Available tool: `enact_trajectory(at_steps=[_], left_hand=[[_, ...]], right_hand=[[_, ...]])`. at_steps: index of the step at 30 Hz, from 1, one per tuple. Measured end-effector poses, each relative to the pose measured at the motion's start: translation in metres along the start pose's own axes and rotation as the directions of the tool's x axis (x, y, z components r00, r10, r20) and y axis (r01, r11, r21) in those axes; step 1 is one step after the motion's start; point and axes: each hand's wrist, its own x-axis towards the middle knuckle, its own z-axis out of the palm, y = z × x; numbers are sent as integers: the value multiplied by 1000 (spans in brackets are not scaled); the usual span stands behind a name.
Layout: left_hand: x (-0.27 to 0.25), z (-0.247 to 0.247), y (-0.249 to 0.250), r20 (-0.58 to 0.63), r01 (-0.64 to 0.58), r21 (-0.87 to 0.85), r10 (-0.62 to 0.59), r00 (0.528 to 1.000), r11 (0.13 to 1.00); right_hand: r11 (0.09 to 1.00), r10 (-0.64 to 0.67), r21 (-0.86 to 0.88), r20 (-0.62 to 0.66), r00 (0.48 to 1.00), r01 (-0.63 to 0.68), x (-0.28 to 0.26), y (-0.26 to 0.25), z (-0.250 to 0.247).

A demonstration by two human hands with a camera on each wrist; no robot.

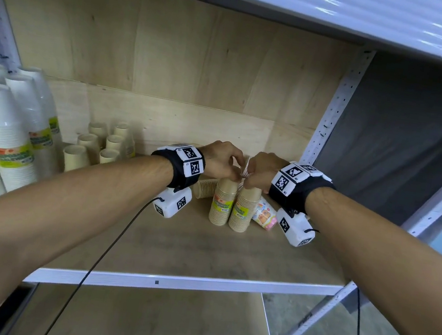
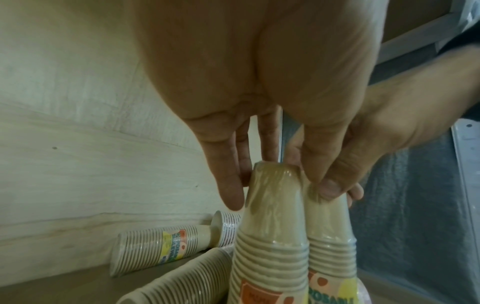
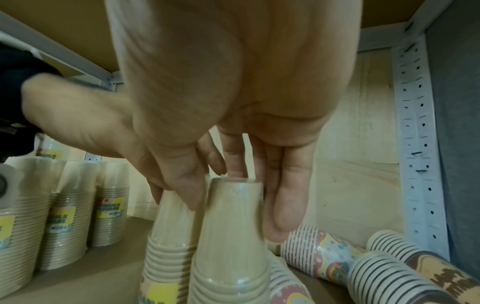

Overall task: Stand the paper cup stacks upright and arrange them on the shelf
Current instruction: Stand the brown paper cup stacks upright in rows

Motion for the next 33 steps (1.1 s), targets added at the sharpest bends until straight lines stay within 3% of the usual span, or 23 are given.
enact_trajectory(at_steps=[16,33], left_hand=[[3,-1,2,49,11,-5,-11,999,1000],[-20,-36,0,176,129,139,-153,972,982]], right_hand=[[1000,-25,-6,31,999,26,-1,2,-3],[994,-103,-16,59,993,104,-3,-29,-9]])
